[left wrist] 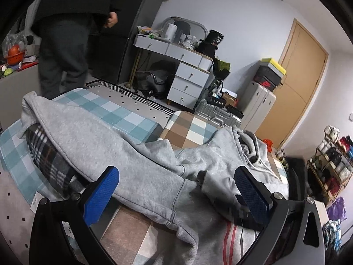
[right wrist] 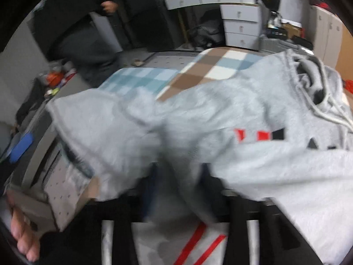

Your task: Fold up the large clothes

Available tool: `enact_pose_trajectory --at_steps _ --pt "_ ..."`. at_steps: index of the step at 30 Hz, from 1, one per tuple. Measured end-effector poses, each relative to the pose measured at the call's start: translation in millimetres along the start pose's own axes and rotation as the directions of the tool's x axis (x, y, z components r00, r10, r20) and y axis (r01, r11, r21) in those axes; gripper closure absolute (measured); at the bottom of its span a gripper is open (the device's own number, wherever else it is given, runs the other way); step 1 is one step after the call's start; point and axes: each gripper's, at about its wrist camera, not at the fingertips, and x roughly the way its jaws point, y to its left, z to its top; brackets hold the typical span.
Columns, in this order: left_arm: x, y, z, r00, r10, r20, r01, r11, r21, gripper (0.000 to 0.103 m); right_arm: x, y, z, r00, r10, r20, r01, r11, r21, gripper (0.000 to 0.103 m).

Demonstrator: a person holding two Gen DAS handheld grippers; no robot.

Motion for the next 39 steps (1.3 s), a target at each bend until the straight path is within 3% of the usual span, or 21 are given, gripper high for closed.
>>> enact_pose_trajectory --at_steps 1,4,7,8,12,15,19,20,23,25,28,31,35,37,39 --pt "-1.7 2.5 0.8 1.0 -0.002 0.007 0.002 1.0 -0.01 0.001 -6.7 5.2 -4.5 1.0 0.002 0.018 -0.002 1.0 -0.008 0.021" --pt "-5.1 8.3 1.9 1.0 -0.009 0.018 0.01 0.999 -0.045 0.001 -28.8 8.2 -11.3 0.997 0.047 0.059 -0.047 0.999 -0.001 0.021" --pt "0.7 7.9 -0.3 1.0 -0.012 -0.005 0.012 0.998 -0.054 0.001 -61.2 -13.4 -14.0 0.992 0.024 0.12 -0.033 0.997 0.076 0.021" --pt "5.5 4.5 -1.6 1.0 -0.014 -0.024 0.013 0.999 -0.048 0.001 -73.8 -26.1 -16.0 0.99 0.005 0.142 -0.021 0.994 0.108 0.02" --pt "31.9 -32.3 -5.3 0.987 -0.053 -0.151 0.059 0.998 0.035 0.001 -121.9 -105.1 -32.4 0.959 -0.219 0.178 0.16 0.942 0.297 0.009" --pt "55.3 -79.5 -11.8 0.958 -0.12 -0.26 0.154 0.982 0.112 0.001 -130.3 -166.6 -47.8 0.945 -0.315 0.091 0.253 0.876 0.41 0.009" --pt "101.0 -157.0 -38.5 0.907 -0.095 -0.409 0.233 0.924 0.303 0.001 -113.6 -219.3 -66.3 0.908 -0.415 -0.059 0.402 0.821 0.405 0.009" --pt "119.6 -175.6 -49.3 0.889 -0.06 -0.454 0.239 0.906 0.349 0.001 -107.3 -229.1 -71.5 0.9 -0.427 -0.092 0.427 0.815 0.393 0.009" --pt "164.4 -196.3 -75.0 0.865 0.101 -0.491 0.163 0.869 0.466 0.001 -85.6 -253.2 -88.4 0.895 -0.4 -0.197 0.445 0.82 0.359 0.009" --pt "185.9 -193.1 -85.4 0.848 0.171 -0.501 0.124 0.856 0.502 0.001 -85.1 -256.2 -98.0 0.902 -0.382 -0.199 0.429 0.835 0.345 0.009" --pt "204.2 -178.4 -87.7 0.837 0.218 -0.502 0.079 0.86 0.504 0.001 -88.9 -253.2 -105.9 0.901 -0.388 -0.193 0.43 0.857 0.283 0.009" --pt "216.9 -159.6 -89.8 0.801 0.223 -0.556 0.073 0.885 0.461 0.001 -90.1 -247.4 -111.8 0.899 -0.403 -0.174 0.433 0.879 0.199 0.009" --pt "213.6 -157.9 -93.8 0.806 0.239 -0.541 0.082 0.86 0.503 0.001 -91.6 -248.0 -107.3 0.904 -0.378 -0.201 0.417 0.885 0.207 0.009" --pt "204.8 -160.4 -88.0 0.808 0.234 -0.541 0.08 0.866 0.494 0.001 -97.1 -251.6 -100.6 0.898 -0.387 -0.208 0.428 0.876 0.222 0.011" --pt "190.1 -169.1 -77.2 0.829 0.187 -0.528 0.105 0.874 0.475 0.001 -115.7 -244.1 -88.3 0.914 -0.386 -0.124 0.405 0.881 0.245 0.01"
